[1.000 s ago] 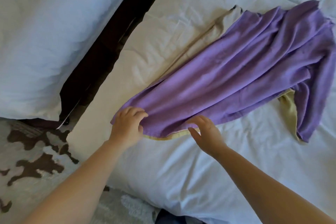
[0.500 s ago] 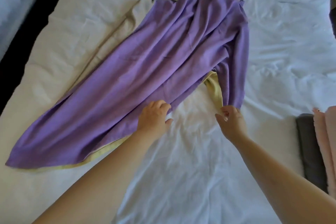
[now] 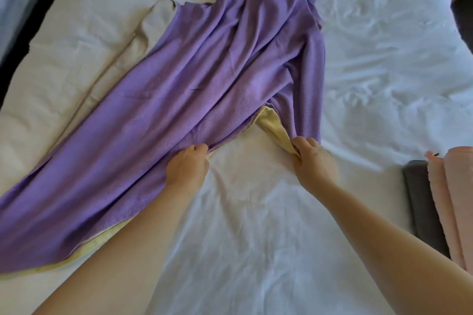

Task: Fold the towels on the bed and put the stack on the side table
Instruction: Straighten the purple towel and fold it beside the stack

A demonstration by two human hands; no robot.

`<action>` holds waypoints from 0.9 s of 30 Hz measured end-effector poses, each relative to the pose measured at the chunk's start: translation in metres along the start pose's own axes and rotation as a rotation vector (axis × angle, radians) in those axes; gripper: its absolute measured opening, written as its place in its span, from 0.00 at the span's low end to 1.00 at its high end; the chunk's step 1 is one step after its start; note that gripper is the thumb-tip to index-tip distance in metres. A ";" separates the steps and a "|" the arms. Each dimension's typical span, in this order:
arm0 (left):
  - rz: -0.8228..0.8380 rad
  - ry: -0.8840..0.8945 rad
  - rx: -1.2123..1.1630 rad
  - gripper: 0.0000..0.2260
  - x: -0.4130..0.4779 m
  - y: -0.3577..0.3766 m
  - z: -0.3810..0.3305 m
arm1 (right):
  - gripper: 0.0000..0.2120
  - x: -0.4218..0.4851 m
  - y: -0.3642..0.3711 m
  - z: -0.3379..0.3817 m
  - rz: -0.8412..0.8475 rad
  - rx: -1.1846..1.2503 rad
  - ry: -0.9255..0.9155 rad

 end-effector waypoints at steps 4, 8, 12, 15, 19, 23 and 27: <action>-0.048 0.095 -0.200 0.09 -0.019 -0.029 -0.002 | 0.09 -0.036 -0.036 -0.027 -0.058 -0.117 -0.021; 0.068 0.262 -0.166 0.03 -0.056 -0.037 -0.009 | 0.08 -0.087 -0.044 -0.056 0.008 -0.223 0.024; 0.385 0.349 -0.042 0.07 -0.100 -0.014 0.006 | 0.07 -0.153 -0.021 -0.082 0.149 -0.276 0.072; 0.494 0.401 0.017 0.13 -0.129 -0.001 0.016 | 0.07 -0.203 -0.002 -0.095 0.210 -0.304 0.111; 0.530 0.406 0.050 0.11 -0.161 0.011 0.021 | 0.07 -0.254 0.009 -0.101 0.194 -0.281 0.162; 0.469 0.362 0.079 0.06 -0.191 0.022 0.019 | 0.08 -0.285 0.017 -0.102 0.176 -0.303 0.160; 0.378 0.337 0.054 0.05 -0.223 0.031 0.017 | 0.12 -0.304 0.027 -0.112 0.203 -0.306 0.191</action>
Point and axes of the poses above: each hand's wrist, its own x-axis towards the middle knuckle, its own y-axis out of the palm, z = x × y, the point moved 6 cm from there along x, towards the middle knuckle, and after that the axes turned 3 degrees about z, right-handed, at the moved point
